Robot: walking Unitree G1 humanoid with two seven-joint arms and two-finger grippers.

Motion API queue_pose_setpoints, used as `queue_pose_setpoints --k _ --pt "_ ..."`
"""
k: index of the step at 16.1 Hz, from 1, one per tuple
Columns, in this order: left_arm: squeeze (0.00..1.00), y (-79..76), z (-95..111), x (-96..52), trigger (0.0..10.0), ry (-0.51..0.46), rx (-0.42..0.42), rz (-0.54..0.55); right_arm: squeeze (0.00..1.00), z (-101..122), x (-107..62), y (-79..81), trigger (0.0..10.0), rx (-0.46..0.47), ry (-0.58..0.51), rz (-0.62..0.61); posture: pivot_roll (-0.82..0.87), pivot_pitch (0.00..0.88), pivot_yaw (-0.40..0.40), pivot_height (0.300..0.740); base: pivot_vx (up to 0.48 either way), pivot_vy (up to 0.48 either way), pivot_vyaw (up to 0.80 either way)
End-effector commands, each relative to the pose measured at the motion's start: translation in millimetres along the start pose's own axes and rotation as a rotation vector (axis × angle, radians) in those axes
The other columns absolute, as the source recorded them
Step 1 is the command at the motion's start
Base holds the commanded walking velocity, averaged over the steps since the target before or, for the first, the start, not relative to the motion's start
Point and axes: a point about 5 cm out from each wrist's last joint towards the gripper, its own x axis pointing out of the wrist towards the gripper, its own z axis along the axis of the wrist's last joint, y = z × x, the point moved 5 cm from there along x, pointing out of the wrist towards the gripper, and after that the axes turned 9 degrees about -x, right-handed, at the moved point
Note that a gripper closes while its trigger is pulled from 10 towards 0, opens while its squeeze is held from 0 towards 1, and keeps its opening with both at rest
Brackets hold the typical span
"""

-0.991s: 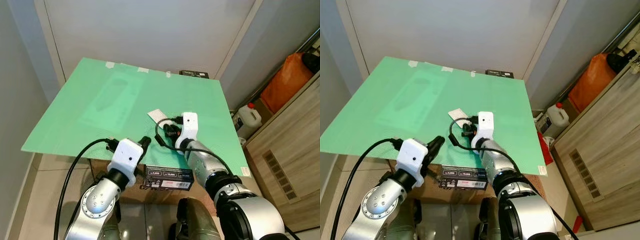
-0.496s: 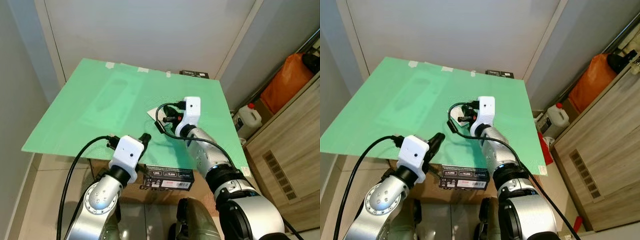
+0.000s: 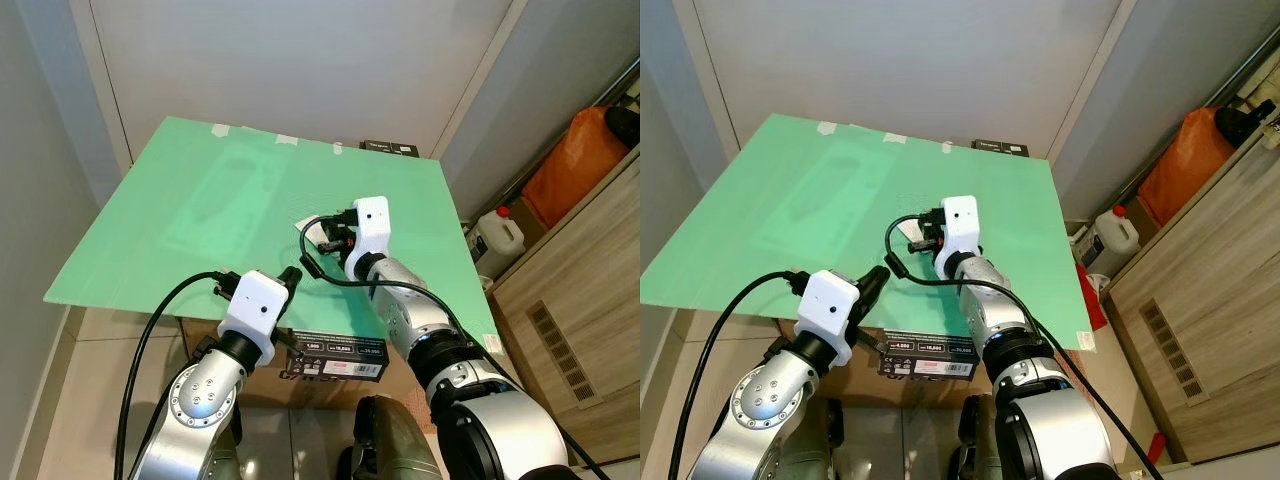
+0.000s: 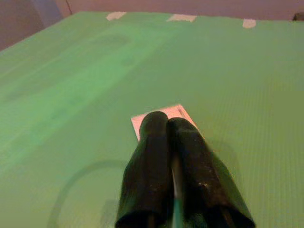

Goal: Hang keys on a hook

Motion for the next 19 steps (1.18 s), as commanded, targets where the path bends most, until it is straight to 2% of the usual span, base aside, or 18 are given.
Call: queue_pose_setpoints --k 1,3,6,13,14,15,16,19 --pt "0.00 -2.0 -1 1.3 10.0 0.007 -0.008 -0.006 1.00 -10 -1.6 4.0 10.0 -0.010 0.011 -0.019 0.23 0.060 -0.145 0.618 0.000 0.000 0.00" --pt "0.00 -3.8 -1 1.0 10.0 0.003 -0.016 -0.014 1.00 -9 -1.7 3.7 10.0 -0.085 0.001 -0.025 0.23 0.063 -0.146 0.618 0.000 0.000 0.00" --pt "0.00 -6.1 -1 -0.9 10.0 0.001 -0.014 -0.020 1.00 -11 -1.9 2.4 10.0 -0.104 0.010 -0.036 0.23 0.070 -0.147 0.618 0.000 0.000 0.00" --pt "0.00 -7.4 -2 -3.0 10.0 0.004 -0.016 -0.019 1.00 -20 -2.3 0.3 10.0 -0.008 0.044 -0.071 0.24 0.068 -0.149 0.618 0.000 0.000 0.00" --pt "0.00 -7.5 -2 -2.9 10.0 0.004 -0.016 -0.021 0.35 -23 -1.9 -0.4 10.0 0.024 0.066 -0.080 0.24 0.066 -0.149 0.618 0.000 0.000 0.00" --pt "0.00 -7.6 -2 -3.0 10.0 0.005 -0.016 -0.021 0.00 -24 -2.0 -0.5 10.0 0.036 0.071 -0.081 0.24 0.065 -0.149 0.618 0.000 0.000 0.00" --pt "0.00 -8.0 -3 -3.2 10.0 0.006 -0.016 -0.022 0.00 -28 -2.4 -1.7 10.0 0.088 0.095 -0.090 0.24 0.063 -0.150 0.618 0.000 0.000 0.00" --pt "0.00 -7.9 -3 -4.0 10.0 0.008 -0.015 -0.021 0.00 -32 -2.9 -1.3 10.0 0.122 0.110 -0.089 0.25 0.060 -0.152 0.618 0.000 0.000 0.00"
